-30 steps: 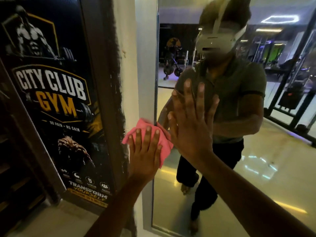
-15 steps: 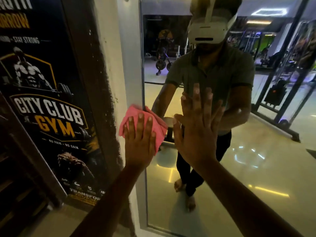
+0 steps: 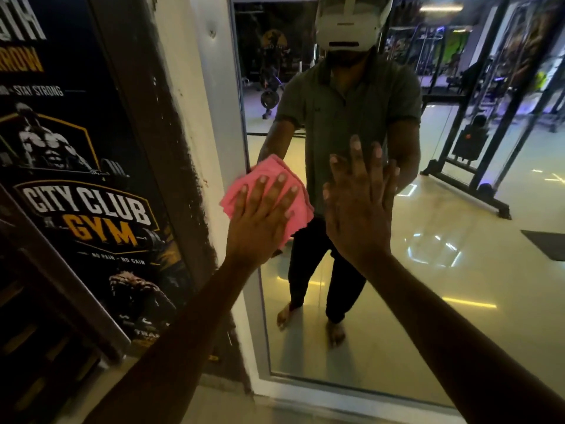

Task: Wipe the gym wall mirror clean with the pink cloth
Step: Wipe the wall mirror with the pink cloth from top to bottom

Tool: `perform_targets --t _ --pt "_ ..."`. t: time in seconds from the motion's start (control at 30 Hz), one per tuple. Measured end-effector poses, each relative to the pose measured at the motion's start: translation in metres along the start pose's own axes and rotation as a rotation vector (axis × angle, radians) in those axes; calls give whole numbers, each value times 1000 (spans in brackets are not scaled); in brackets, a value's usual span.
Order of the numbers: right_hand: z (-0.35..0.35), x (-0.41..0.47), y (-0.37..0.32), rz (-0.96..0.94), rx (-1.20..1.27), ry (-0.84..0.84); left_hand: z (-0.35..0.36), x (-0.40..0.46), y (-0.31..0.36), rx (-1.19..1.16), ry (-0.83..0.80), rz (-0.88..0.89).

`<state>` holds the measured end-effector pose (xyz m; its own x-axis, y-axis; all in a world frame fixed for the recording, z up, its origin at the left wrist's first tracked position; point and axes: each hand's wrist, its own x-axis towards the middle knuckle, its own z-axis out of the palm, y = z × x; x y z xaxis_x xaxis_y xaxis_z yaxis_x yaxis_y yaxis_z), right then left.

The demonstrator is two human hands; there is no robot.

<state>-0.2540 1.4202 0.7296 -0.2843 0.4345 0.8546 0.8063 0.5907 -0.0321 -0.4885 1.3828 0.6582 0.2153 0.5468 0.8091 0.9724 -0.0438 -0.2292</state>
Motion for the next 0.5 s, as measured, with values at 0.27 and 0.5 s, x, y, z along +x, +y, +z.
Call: perform_targets --t 0.27,0.5 --pt "-4 18 -5 19 36 31 -6 17 -27 -6 38 9" --pt "-12 74 -30 -41 12 94 -36 49 -61 69 82 101"
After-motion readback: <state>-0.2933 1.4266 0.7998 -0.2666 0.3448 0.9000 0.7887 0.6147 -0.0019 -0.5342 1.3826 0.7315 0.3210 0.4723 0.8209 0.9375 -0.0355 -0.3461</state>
